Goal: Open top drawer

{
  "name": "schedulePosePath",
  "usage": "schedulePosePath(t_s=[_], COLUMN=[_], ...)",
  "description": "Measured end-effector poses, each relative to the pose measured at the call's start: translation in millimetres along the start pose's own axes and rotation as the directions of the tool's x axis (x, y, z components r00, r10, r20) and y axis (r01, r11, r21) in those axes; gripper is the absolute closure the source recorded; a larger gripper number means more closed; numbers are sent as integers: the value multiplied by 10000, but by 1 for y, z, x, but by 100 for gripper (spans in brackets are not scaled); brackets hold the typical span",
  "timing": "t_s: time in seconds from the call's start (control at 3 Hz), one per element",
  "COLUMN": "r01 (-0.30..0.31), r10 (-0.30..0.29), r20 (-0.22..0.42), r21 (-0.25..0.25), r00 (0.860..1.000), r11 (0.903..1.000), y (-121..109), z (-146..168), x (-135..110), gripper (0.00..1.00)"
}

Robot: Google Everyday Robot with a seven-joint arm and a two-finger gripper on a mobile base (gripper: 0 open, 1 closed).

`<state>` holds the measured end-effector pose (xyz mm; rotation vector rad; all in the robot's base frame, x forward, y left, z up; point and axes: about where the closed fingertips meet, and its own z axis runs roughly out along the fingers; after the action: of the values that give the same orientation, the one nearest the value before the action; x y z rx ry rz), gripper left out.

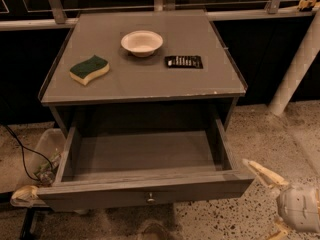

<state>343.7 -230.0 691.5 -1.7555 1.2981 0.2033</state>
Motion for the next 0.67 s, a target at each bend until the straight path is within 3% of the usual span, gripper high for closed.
schedulePosePath(t_s=[0.33,0.67], r01=[548,549], r10=[-548,-548], r20=[198,199], r21=[-29,-29], r00=[9983,9983], r11=[9985,9985], y=[-40,-40], z=[23,23], x=[-24,-24], gripper=[0,0])
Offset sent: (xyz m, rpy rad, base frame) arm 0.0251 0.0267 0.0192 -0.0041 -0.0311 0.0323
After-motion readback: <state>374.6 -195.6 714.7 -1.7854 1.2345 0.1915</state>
